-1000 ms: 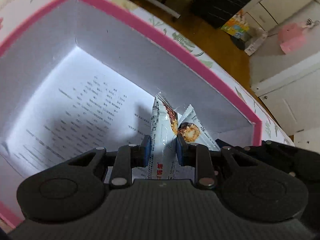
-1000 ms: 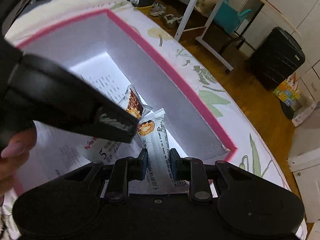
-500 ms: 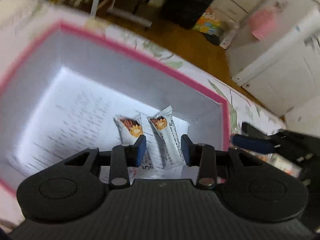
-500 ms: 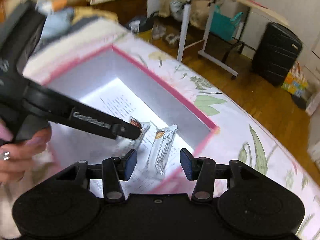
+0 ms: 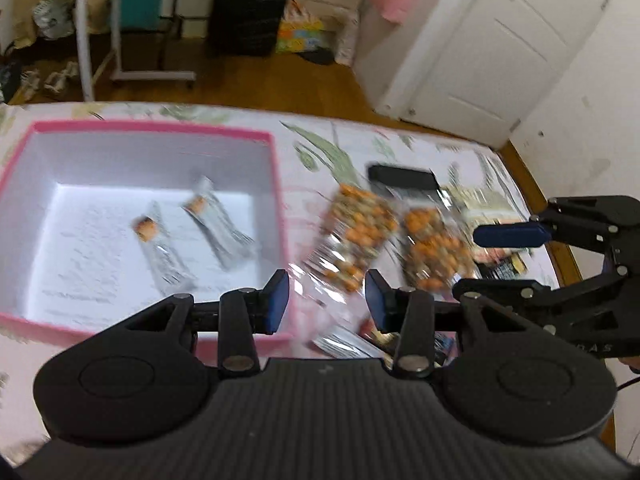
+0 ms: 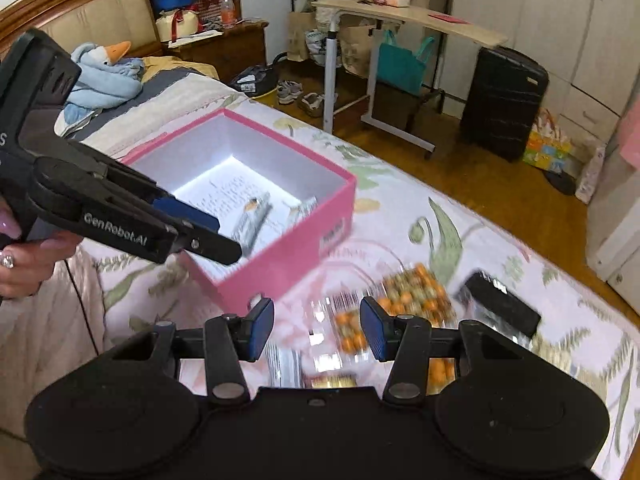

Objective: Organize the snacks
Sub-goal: 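Grasp a clear bag of coated nuts with the left tool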

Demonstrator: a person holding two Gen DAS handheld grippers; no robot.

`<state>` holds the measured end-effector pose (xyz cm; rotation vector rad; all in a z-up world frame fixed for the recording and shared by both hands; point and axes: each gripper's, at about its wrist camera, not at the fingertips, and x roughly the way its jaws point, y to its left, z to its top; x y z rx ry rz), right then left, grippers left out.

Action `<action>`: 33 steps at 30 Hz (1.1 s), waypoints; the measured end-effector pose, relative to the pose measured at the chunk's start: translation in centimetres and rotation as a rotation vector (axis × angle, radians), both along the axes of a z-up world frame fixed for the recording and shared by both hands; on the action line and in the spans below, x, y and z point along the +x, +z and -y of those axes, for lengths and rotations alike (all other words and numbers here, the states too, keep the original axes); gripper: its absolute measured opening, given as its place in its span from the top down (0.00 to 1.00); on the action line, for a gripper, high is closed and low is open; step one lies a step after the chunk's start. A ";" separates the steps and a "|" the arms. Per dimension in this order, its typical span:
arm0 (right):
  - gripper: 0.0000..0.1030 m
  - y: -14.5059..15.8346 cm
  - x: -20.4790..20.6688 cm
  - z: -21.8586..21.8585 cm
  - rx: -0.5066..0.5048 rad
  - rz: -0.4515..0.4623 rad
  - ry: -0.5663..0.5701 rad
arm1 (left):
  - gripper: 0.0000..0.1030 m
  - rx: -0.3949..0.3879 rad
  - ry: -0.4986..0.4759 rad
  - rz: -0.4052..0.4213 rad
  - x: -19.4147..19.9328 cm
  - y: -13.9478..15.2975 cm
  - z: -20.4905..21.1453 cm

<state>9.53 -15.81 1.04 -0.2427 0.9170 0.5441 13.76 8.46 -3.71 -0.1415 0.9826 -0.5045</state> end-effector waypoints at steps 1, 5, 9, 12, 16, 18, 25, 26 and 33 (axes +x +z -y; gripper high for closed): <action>0.48 -0.3 -0.3 0.7 0.010 -0.013 -0.017 | 0.60 0.004 -0.011 -0.002 -0.5 -0.4 0.8; 0.48 -2.4 -1.2 3.1 0.072 -0.065 -0.111 | 0.60 0.004 -0.047 -0.047 -1.7 -2.3 3.2; 0.48 -4.4 -2.4 5.0 0.095 -0.093 -0.211 | 0.61 -0.003 -0.050 -0.099 -2.2 -4.2 4.8; 0.48 -5.3 -2.7 6.3 0.119 -0.107 -0.269 | 0.61 0.026 -0.036 -0.093 -2.4 -5.3 5.4; 0.46 -6.0 -2.5 7.5 0.097 -0.115 -0.299 | 0.61 0.002 -0.023 -0.078 -1.9 -5.7 5.9; 0.39 -6.3 -1.9 7.8 0.062 -0.116 -0.305 | 0.61 -0.004 -0.049 -0.069 -1.3 -5.6 6.7; 0.20 -8.8 2.9 10.6 0.010 -0.141 -0.339 | 0.60 -0.080 -0.110 -0.133 3.3 -7.3 11.9; 0.20 -9.4 3.5 11.1 0.016 -0.153 -0.357 | 0.60 -0.092 -0.088 -0.152 4.0 -8.0 12.4; 0.18 -13.2 5.3 13.2 0.124 -0.217 -0.382 | 0.54 -0.170 -0.006 -0.269 8.0 -12.7 14.5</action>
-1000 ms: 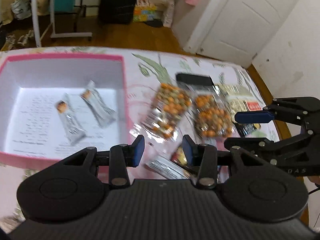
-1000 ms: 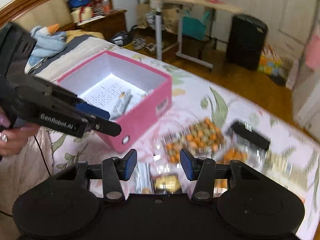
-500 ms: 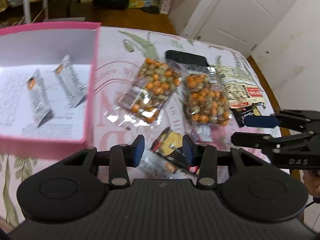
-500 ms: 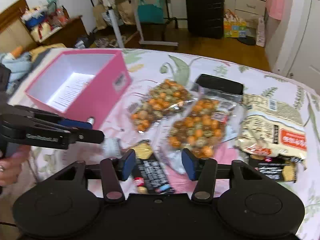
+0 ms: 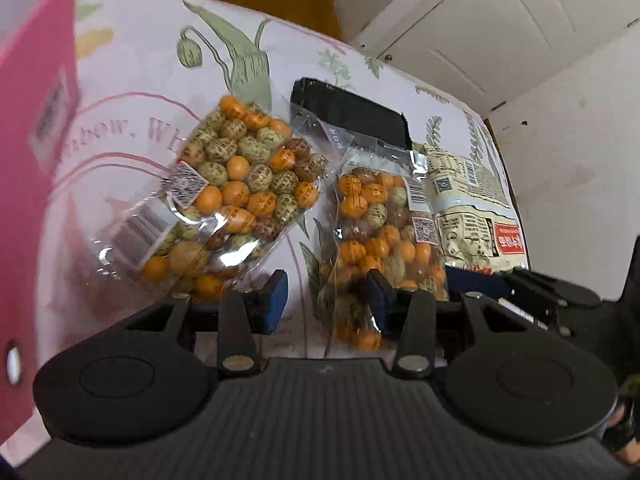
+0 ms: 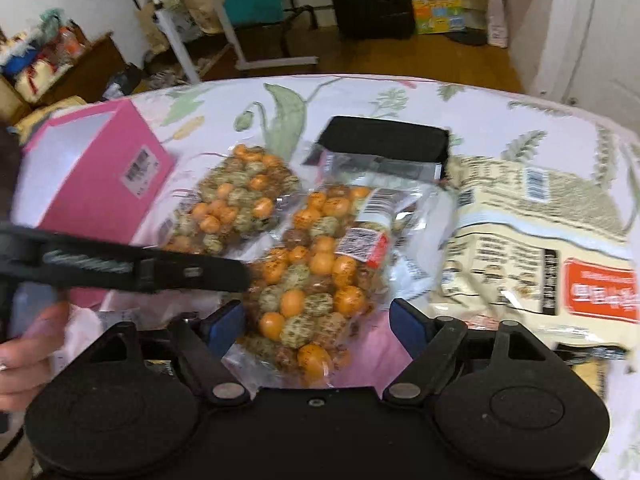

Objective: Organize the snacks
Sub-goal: 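Grasp a clear bag of coated nuts with the left tool, then carry the nut bag with the left tool over the pink box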

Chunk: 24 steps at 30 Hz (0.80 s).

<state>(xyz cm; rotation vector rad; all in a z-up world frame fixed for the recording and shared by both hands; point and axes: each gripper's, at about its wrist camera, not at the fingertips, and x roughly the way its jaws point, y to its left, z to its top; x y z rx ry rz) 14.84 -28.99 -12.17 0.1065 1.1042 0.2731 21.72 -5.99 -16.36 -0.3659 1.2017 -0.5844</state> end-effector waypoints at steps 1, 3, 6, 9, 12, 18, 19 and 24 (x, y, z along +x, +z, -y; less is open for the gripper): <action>0.16 -0.1 0.0 0.0 0.017 0.001 0.007 | 0.54 -0.009 -0.002 0.004 0.1 -0.1 0.2; 0.11 -0.4 0.0 -0.1 0.046 0.003 0.035 | 0.55 -0.026 -0.020 0.005 0.2 -0.1 0.8; 0.05 -0.8 0.0 -1.0 0.020 0.006 0.080 | 0.54 -0.044 -0.072 -0.006 0.3 -0.2 2.1; 0.04 -1.1 -0.2 -1.6 -0.032 0.025 0.082 | 0.53 -0.034 -0.074 0.005 0.1 -0.2 2.7; 0.01 -1.4 -0.4 -1.8 -0.032 0.044 0.056 | 0.51 -0.030 -0.083 0.009 0.0 -0.1 2.9; 0.00 -2.1 -0.4 -2.9 -0.124 0.088 0.002 | 0.43 -0.021 -0.137 -0.009 -0.3 0.1 4.1; 0.00 -2.2 -0.4 -3.1 -0.144 0.088 0.010 | 0.43 -0.007 -0.136 -0.001 -0.5 0.2 4.3; 0.06 -1.8 -1.2 -3.4 -0.181 0.107 -0.002 | 0.43 0.016 -0.174 0.021 -1.1 0.9 4.8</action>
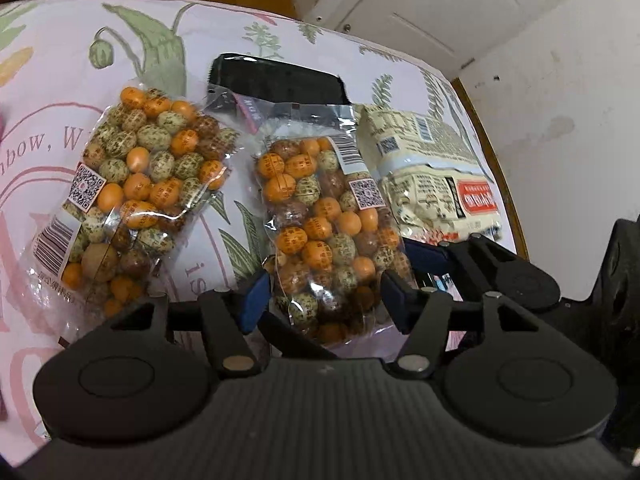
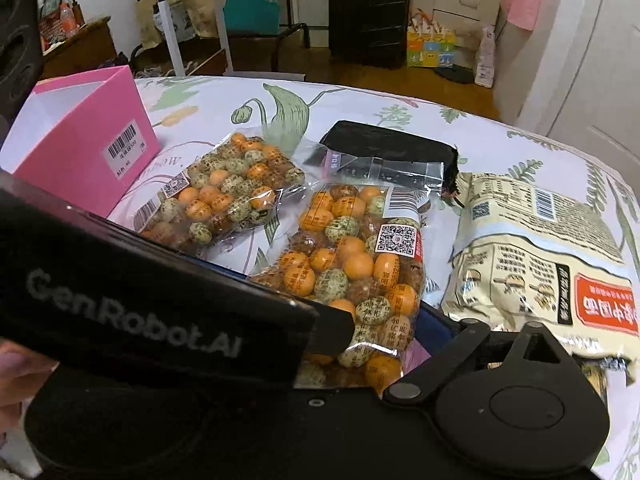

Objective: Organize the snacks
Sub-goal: 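Carry the nut bag with the left tool over the pink box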

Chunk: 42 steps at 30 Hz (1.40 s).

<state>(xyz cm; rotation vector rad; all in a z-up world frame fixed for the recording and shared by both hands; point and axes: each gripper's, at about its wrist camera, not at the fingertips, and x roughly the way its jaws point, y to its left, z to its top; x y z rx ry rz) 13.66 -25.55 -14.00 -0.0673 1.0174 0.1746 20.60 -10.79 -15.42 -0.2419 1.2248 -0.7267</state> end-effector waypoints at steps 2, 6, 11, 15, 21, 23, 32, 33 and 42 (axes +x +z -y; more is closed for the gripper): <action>0.09 0.4 -0.6 -0.3 -0.014 0.002 0.002 | 0.43 0.014 -0.023 0.007 -0.5 0.6 0.2; 0.12 1.3 -2.1 -0.7 -0.002 -0.003 -0.019 | 0.43 0.051 -0.059 0.010 -1.6 1.8 0.2; 0.13 2.7 -4.2 -1.1 0.005 0.015 -0.030 | 0.43 0.074 -0.081 0.025 -3.6 3.6 -0.1; 0.14 4.3 -5.9 -1.6 0.015 0.035 -0.036 | 0.43 0.089 -0.088 0.042 -5.2 5.5 -0.5; 0.14 6.5 -7.9 -2.7 0.020 0.017 -0.039 | 0.43 0.094 -0.085 0.025 -7.3 7.8 -1.9; 0.14 7.2 -8.6 -3.3 0.023 0.010 -0.033 | 0.43 0.097 -0.079 0.019 -8.1 8.6 -2.5; 0.14 10.8 -11.2 -7.1 0.006 0.061 0.074 | 0.43 0.082 0.005 0.062 -11.3 12.7 -7.5; 0.14 11.2 -11.2 -7.6 0.004 0.072 0.086 | 0.43 0.080 0.017 0.071 -11.6 13.2 -8.2; 0.14 13.5 -8.0 -14.0 0.046 0.194 0.232 | 0.40 0.108 0.209 0.196 -10.4 16.4 -16.3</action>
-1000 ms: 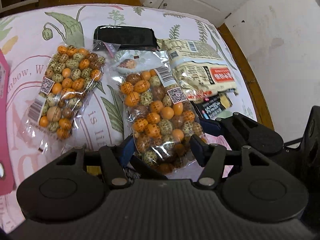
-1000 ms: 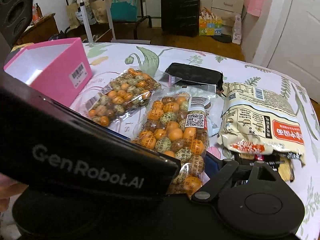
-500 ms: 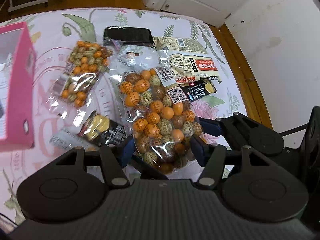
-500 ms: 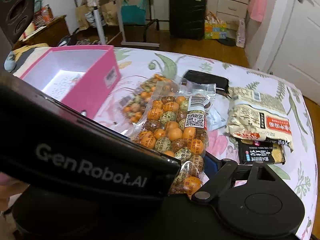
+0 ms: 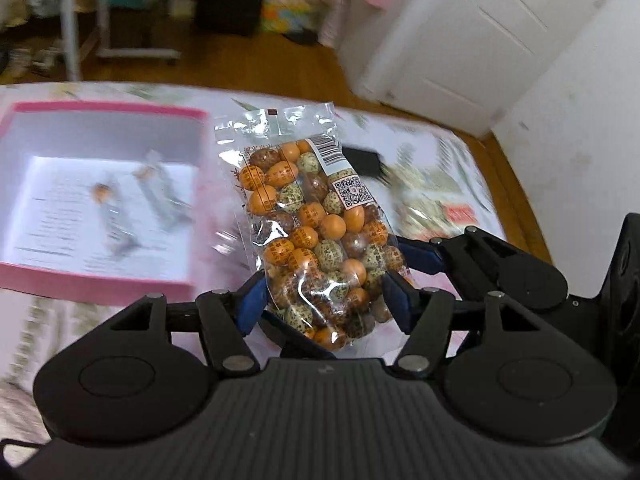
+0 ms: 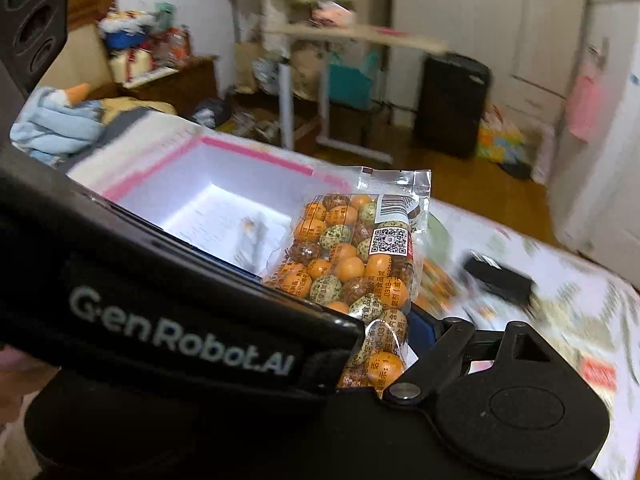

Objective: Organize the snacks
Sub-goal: 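Carry the nut bag with the left tool over the pink box, then open the left tool to drop the nut bag into the box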

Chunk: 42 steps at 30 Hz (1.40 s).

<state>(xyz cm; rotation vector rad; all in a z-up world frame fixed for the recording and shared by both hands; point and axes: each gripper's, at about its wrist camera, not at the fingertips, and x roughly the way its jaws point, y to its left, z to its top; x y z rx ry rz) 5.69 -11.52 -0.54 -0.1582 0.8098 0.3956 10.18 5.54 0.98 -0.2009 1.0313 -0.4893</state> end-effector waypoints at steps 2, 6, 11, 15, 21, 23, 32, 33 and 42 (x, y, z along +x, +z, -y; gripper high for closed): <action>0.14 -0.3 1.4 -2.0 0.010 0.030 0.065 | 0.39 0.022 0.070 0.016 1.0 0.0 -2.2; 0.14 -1.6 5.1 -6.1 0.037 0.047 0.199 | 0.39 0.053 0.183 0.010 3.8 -0.9 -6.4; 0.14 -4.1 10.2 -10.3 0.055 0.003 0.345 | 0.39 0.078 0.295 -0.072 8.6 -3.5 -10.8; 0.14 -6.0 14.1 -12.2 0.105 -0.063 0.433 | 0.39 0.090 0.354 -0.133 11.5 -6.0 -12.9; 0.14 -7.6 16.6 -14.3 0.065 -0.116 0.546 | 0.38 0.056 0.389 -0.230 13.8 -8.5 -14.6; 0.14 -8.0 17.3 -14.7 0.063 -0.162 0.552 | 0.38 0.045 0.397 -0.263 13.8 -9.5 -15.3; 0.11 -9.7 18.6 -15.9 0.101 -0.341 0.514 | 0.38 0.054 0.437 -0.322 14.3 -12.3 -16.4; 0.11 -9.7 18.5 -15.8 0.100 -0.365 0.511 | 0.38 0.049 0.442 -0.329 14.3 -12.5 -16.5; 0.10 -8.1 16.4 -13.3 0.097 -0.346 0.498 | 0.37 0.135 0.455 -0.200 13.0 -10.6 -16.6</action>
